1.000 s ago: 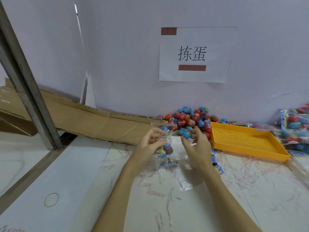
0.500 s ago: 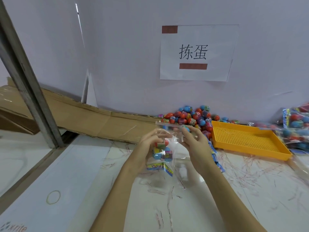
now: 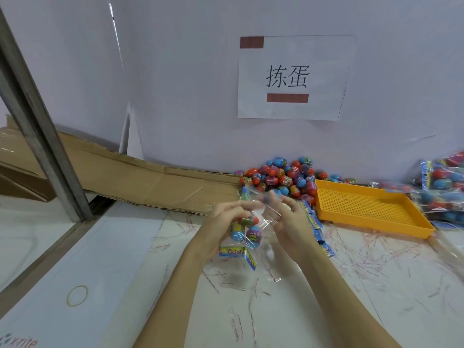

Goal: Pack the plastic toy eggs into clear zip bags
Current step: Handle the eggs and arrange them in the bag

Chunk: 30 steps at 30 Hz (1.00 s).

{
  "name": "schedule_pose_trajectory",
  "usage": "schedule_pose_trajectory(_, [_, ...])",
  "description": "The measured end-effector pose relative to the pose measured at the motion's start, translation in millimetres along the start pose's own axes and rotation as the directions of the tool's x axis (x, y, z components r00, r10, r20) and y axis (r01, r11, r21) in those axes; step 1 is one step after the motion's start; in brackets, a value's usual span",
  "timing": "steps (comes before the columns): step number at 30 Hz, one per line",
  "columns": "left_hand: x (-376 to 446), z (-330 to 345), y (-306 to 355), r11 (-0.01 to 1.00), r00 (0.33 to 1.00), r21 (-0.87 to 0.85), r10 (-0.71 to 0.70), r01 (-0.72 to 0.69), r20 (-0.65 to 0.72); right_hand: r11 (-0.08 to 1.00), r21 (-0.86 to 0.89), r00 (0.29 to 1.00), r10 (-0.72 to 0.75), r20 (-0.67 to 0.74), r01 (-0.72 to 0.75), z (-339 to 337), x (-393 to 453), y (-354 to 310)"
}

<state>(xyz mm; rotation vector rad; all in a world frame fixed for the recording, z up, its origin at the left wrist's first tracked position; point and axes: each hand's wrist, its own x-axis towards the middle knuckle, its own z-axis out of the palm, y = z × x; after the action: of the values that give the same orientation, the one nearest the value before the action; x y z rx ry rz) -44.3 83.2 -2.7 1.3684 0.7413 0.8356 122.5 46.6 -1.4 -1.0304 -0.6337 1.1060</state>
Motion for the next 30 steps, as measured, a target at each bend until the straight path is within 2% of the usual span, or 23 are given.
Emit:
schedule_pose_trajectory(3, [0.8,-0.7,-0.9,1.0,1.0,0.028,-0.012,0.012,-0.012,0.996,0.072,0.994,-0.039,-0.105,0.046,-5.7,3.6,-2.6])
schedule_pose_trajectory(8, [5.2,-0.4,-3.6,0.992,0.997,0.119,-0.036,0.043,-0.062,0.996,0.048,0.967,-0.066,-0.244,0.08,-13.5,12.0,-9.1])
schedule_pose_trajectory(13, [4.7,-0.2,-5.7,0.987,0.997,0.153,-0.048,0.056,-0.053,0.987,-0.027,0.955,-0.162,-0.249,0.16,-15.1,12.2,-8.7])
schedule_pose_trajectory(19, [5.6,-1.2,-4.9,0.996,0.997,0.083,-0.013,0.02,-0.082,0.946,-0.17,0.906,-0.316,-0.281,0.277,-12.1,8.5,-11.7])
schedule_pose_trajectory(23, [6.7,-2.5,-5.8,0.998,0.996,0.056,0.009,-0.004,-0.089,0.922,-0.185,0.895,-0.378,-0.235,0.341,-9.9,4.1,-16.8])
schedule_pose_trajectory(26, [7.1,-3.0,-7.6,0.995,0.993,0.095,0.02,-0.009,-0.115,0.84,-0.266,0.843,-0.518,-0.142,0.472,-8.4,-3.0,-19.4])
schedule_pose_trajectory(30, [6.6,-2.4,-10.1,0.988,0.992,0.151,0.051,-0.033,-0.115,0.76,-0.383,0.821,-0.571,-0.009,0.525,-6.4,-4.8,-17.0])
